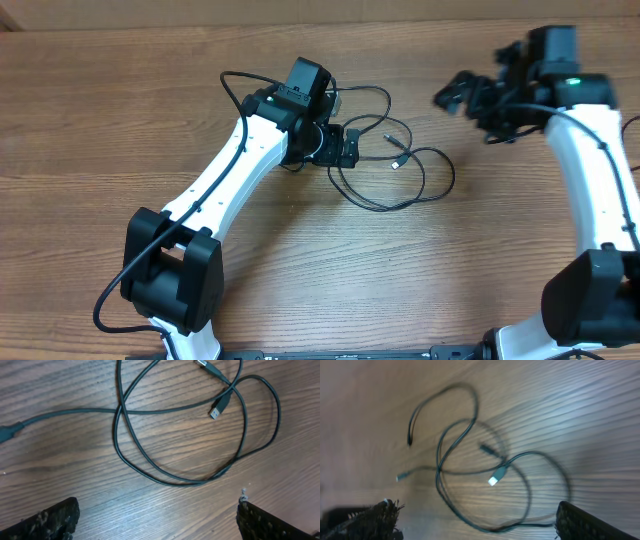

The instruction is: Untangle cables

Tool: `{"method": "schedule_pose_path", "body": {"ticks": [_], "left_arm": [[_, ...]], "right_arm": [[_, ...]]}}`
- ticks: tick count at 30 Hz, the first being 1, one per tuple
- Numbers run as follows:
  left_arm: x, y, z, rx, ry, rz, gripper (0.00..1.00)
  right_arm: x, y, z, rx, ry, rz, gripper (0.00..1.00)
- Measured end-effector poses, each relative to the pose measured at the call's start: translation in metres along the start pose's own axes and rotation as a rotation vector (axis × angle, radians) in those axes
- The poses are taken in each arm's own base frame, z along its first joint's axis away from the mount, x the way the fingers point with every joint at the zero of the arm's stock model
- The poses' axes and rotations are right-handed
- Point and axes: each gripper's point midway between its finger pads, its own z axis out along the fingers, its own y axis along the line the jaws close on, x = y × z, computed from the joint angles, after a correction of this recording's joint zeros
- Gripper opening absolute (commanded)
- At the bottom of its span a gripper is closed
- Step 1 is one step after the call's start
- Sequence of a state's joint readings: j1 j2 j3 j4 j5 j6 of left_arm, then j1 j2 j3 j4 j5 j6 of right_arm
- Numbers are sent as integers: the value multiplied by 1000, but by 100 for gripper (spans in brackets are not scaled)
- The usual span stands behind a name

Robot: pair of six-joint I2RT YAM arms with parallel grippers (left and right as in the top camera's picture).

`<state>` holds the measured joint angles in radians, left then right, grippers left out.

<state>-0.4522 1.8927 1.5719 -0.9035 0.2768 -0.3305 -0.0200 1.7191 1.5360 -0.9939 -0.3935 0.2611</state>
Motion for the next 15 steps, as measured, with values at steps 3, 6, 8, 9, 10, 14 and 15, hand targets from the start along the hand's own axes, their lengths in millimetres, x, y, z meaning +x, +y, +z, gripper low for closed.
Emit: {"method": "schedule_pose_path", "body": {"ticks": [3,6,8,9,10,14,15], "left_arm": [[0,8,-1,-44,-2,46,100],[10,30,-5,-130,42,48,100],[13,51,-12,-196,63,18,100],[13,62,-17,-222,63,-4,100],[12,74,-23,-243,58,-28,99],[3,114,-71,-289,-31,-143,99],[1,121,-88,-291,-69,-170,100]], "right_arm": [[21,12,23,-12,43,-47,100],[42,20,41,-20,88,-82,100],[55,27,52,-29,114,-109,100],[61,30,56,-34,123,-122,100],[66,35,61,-43,130,-140,100],[82,60,78,-80,126,-227,100],[85,67,82,-88,118,-255,100]]}}
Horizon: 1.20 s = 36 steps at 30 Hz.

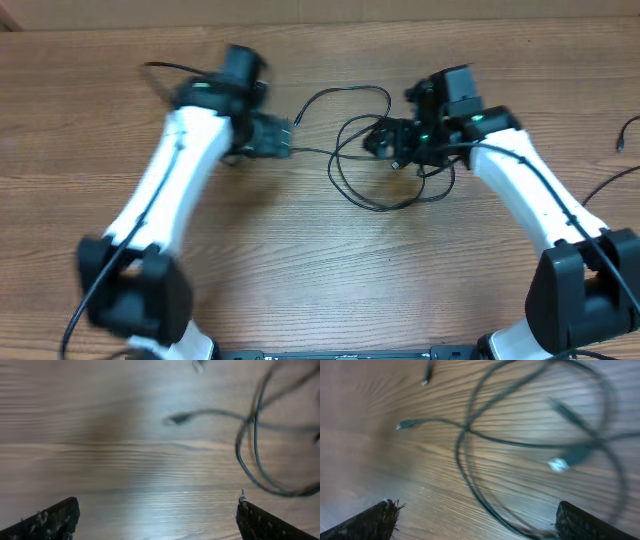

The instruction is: Untangle cables

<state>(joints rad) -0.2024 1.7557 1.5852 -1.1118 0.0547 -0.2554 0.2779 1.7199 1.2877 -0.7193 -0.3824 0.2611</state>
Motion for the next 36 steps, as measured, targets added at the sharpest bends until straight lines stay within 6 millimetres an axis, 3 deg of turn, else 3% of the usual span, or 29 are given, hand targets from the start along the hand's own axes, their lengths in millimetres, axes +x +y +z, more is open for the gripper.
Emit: {"method": "schedule_pose_path", "body": {"ticks": [3,7,11,14,18,24,25,28,29,36], "left_arm": [[-10,25,-54,13,-139,-70,100],[-6,34,-130,47,-330,-97,99],[13,33,-178,70,-448,-90,100],[33,34,-197,80,-502,-85,100],[65,38,-200,86,-525,-85,100],[104,46,-175,82,-483,-108,100],[109,47,-167,78,-458,-116,100],[120,50,-146,65,-387,-131,100],[123,52,-139,60,-361,-135,100],[131,56,-105,33,-234,-158,100]], "right_arm": [[6,17,17,16,-26,-80,95],[16,24,40,98,-53,-170,77],[29,15,64,188,-26,-210,68],[39,5,79,235,11,-245,64],[49,1,91,265,47,-304,59],[65,-12,110,296,114,-340,49],[63,-12,111,298,108,-347,44],[63,-13,113,303,111,-361,11],[62,-14,113,307,108,-363,4],[52,-24,104,380,109,-348,4]]}}
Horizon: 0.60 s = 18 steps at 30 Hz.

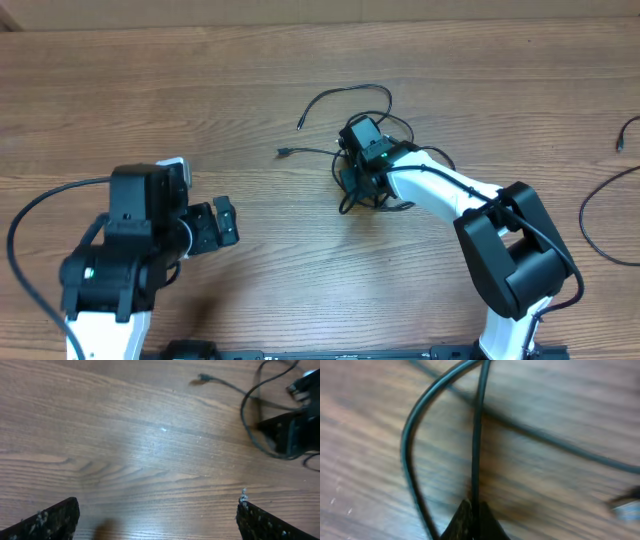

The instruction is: Untangle cables

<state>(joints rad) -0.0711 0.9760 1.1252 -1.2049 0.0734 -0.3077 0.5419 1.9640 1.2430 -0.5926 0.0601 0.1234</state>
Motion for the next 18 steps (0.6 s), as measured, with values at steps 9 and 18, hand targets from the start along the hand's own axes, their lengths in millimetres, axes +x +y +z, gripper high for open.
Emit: {"method": "schedule_pose_path", "body": {"ticks": [9,18], "left_arm": [[3,3,32,-41,128,-10,99],[11,9,66,-87,272,-21,99]], "right_arm": [[-157,-52,-119,56,-383,100,4],[-237,-124,-268,136,-762,152,4]]}}
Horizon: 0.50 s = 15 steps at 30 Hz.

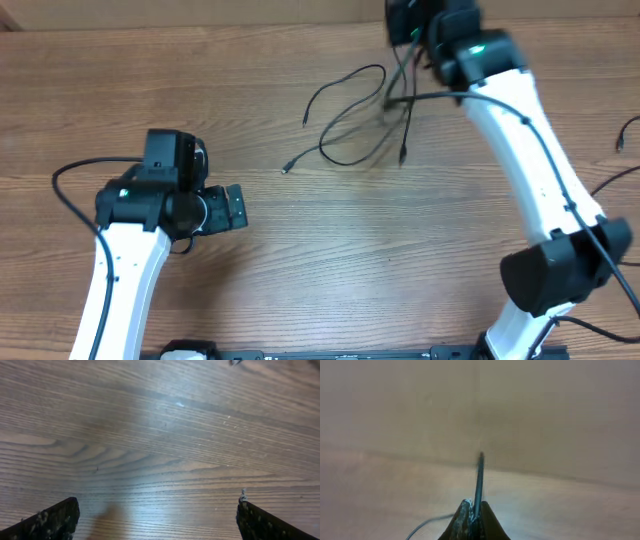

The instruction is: Untangle cables

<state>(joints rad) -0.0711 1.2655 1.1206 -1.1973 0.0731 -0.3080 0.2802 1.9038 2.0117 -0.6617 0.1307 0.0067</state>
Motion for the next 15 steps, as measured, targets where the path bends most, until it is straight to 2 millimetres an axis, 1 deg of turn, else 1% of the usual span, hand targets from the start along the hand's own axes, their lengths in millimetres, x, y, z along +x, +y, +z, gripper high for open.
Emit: {"method": "schedule_pose_path", "body": {"ticks": [1,2,3,7,11,13,15], "left_arm": [[0,0,4,-6,18,-1,100],[0,1,7,-10,30,-2,100],[-1,0,11,-12,39,-3,100],[-18,-5,25,1,15,-5,100],[-20,-5,35,-3,37,-6,99],[-26,-6,36,2,20,-7,100],[-27,-7,36,3,16,-11,100]], "right_arm": [[-8,-15,-3,23,-19,11,4],[-8,-18,-3,28,-19,13,4],[-9,-27,-3,42,-20,17,4],[-8,-50,-3,78,-14,27,4],[-19,-60,-3,93,-57,17,4],[-22,-60,-4,94,-68,12,4],[-29,-60,-8,93,-84,8,4]]}}
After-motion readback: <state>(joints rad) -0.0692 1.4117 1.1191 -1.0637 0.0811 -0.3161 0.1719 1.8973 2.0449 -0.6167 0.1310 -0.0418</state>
